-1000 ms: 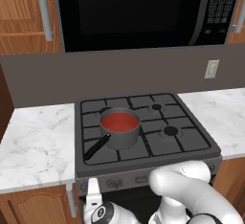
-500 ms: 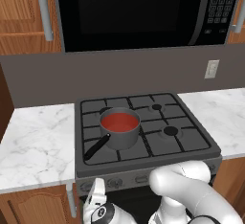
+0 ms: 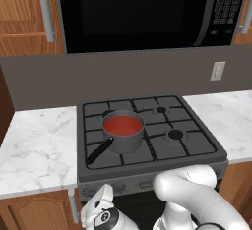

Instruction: Wait until the marinara sauce is simmered to a deep red color and then turn off the stove.

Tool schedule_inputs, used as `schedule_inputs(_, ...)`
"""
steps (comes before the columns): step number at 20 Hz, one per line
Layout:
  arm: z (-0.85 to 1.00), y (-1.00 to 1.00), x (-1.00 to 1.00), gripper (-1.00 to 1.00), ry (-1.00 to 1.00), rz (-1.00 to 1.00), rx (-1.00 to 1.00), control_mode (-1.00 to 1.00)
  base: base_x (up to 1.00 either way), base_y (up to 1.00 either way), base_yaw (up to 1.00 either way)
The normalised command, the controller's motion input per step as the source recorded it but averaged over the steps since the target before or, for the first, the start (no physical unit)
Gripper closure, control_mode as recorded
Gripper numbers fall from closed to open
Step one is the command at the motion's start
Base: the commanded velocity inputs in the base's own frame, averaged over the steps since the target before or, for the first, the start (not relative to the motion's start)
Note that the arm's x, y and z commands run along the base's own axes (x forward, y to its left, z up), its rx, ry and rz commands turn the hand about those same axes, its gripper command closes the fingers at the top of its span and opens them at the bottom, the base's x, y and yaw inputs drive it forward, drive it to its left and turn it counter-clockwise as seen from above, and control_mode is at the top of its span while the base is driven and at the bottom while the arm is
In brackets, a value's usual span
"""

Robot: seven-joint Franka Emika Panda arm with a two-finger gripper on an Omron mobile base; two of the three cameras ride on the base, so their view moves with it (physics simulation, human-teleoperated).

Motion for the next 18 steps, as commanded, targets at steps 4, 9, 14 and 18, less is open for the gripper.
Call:
schedule_inputs(4,0.0,0.0,0.0,1.0,0.0,-0.06,0.27,-1.0,0.0,0.0,0.0)
schedule_inputs(9,0.0,0.0,0.0,1.0,0.0,-0.05,0.27,-1.0,0.0,0.0,0.0)
schedule_inputs(14,0.0,0.0,0.0,1.0,0.0,-0.04,0.27,-1.0,0.0,0.0,0.0)
schedule_inputs(18,0.0,0.0,0.0,1.0,0.0,-0.03,0.27,-1.0,0.0,0.0,0.0)
